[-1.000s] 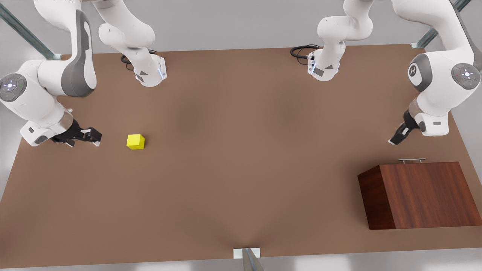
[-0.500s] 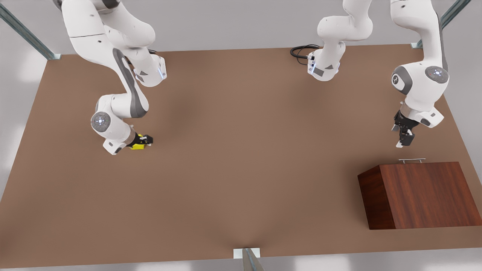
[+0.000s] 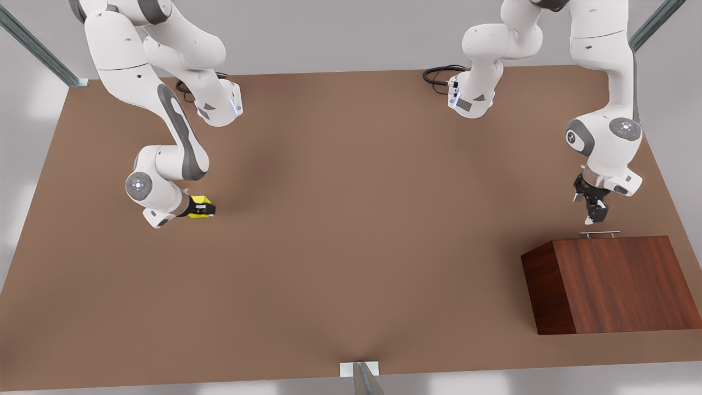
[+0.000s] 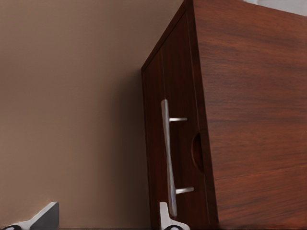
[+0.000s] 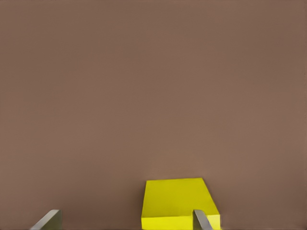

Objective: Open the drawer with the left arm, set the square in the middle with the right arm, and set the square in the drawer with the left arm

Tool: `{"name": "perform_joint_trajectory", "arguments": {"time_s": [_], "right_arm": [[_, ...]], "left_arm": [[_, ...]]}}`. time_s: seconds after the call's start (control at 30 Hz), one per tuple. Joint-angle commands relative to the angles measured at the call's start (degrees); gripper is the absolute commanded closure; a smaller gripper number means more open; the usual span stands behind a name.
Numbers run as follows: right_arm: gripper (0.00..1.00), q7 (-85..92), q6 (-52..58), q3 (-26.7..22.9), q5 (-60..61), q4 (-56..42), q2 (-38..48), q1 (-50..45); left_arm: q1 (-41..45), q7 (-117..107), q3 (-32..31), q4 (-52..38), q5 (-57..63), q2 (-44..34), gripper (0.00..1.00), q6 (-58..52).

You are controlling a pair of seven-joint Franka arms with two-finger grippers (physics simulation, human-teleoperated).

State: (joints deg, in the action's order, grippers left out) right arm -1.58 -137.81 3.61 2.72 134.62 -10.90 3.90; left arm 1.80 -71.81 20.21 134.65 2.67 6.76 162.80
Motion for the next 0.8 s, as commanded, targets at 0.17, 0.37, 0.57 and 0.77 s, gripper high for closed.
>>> {"name": "perform_joint_trajectory", "arguments": {"time_s": [0.17,0.37,0.57,0.77], "right_arm": [[0.0,0.09,-0.79,-0.09,-0.44,2.58,-0.08,1.37],[0.0,0.7,-3.07,-0.45,-2.81,4.33,-0.17,2.6],[0.0,0.62,-6.14,-0.62,-2.81,5.65,-1.66,2.6],[0.12,0.97,-10.2,-1.24,-2.81,5.92,-4.57,2.6]], "left_arm": [[-1.53,0.0,0.01,-2.64,-2.67,3.08,0.0,0.77],[-3.12,0.09,0.01,-5.19,-2.41,5.19,0.0,1.56],[-3.38,0.09,-0.08,-5.27,-2.58,7.3,0.0,2.44],[-3.47,0.09,-0.17,-6.77,-2.76,9.58,0.0,2.7]]}}
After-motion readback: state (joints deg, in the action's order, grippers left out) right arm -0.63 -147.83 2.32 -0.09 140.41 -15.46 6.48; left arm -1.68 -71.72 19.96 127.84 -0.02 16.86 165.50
